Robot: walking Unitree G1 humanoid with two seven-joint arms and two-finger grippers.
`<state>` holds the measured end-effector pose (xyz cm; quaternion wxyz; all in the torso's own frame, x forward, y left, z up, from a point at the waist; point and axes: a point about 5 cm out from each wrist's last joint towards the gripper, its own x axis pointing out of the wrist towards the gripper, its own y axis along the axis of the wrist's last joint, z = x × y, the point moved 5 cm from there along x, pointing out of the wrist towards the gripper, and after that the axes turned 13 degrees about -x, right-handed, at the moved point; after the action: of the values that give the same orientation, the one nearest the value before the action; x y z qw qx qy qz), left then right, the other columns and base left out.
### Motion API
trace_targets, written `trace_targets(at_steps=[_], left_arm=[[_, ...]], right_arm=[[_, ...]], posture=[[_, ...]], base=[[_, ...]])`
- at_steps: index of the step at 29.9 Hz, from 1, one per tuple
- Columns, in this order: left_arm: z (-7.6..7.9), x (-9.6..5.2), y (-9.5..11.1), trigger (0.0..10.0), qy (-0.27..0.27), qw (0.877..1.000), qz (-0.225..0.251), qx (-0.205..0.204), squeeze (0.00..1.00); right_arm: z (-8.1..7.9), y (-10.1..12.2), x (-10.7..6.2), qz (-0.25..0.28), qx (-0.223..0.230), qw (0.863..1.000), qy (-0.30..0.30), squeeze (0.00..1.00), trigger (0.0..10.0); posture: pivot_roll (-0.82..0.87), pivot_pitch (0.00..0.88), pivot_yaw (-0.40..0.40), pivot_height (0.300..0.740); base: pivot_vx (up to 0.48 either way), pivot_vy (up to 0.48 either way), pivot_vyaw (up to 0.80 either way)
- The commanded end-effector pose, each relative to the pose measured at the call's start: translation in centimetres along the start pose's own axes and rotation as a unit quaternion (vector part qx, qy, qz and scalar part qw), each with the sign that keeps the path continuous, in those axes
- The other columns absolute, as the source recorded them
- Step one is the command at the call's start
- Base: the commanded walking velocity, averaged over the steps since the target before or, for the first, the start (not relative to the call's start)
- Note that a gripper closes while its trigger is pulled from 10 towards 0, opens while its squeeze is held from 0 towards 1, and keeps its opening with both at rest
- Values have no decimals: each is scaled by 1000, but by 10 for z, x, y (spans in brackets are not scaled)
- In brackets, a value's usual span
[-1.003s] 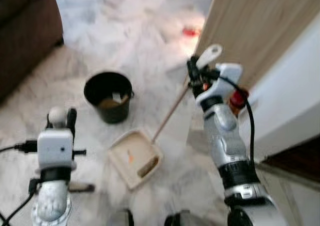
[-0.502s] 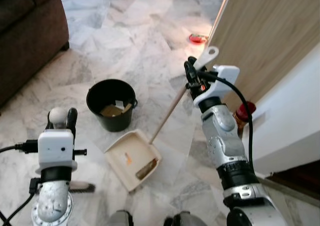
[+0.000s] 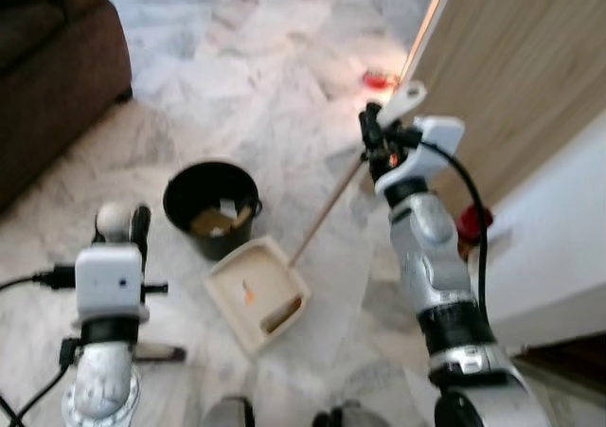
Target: Sweep floor
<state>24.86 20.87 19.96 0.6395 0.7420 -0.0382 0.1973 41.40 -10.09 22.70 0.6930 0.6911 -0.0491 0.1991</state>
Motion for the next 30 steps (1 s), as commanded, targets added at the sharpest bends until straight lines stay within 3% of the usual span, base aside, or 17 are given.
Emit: trace_targets(at_steps=[1,4,11,14,30], left_arm=[[4,-2,5,10000,-8,1000,11,-3,0],[5,-2,4,10000,-11,1000,8,-3,0],[6,-2,4,10000,-15,1000,8,-1,0],[6,-2,4,10000,-16,1000,8,0,0],[8,2,5,10000,-22,1000,14,1,0]], right_arm=[[14,9,1,19,-4,1000,-25,0,10000],[22,16,3,30,-32,998,-43,0,10000],[38,30,6,50,-48,994,-81,0,10000],[39,33,7,55,-49,994,-83,0,10000],[42,105,25,159,-29,980,-111,0,10000]], posture=[[94,238,-65,740],[96,236,-65,740],[99,233,-62,740],[99,233,-62,740],[106,210,-49,740]], base=[[0,0,0],[0,0,0],[0,0,0],[0,0,0],[0,0,0]])
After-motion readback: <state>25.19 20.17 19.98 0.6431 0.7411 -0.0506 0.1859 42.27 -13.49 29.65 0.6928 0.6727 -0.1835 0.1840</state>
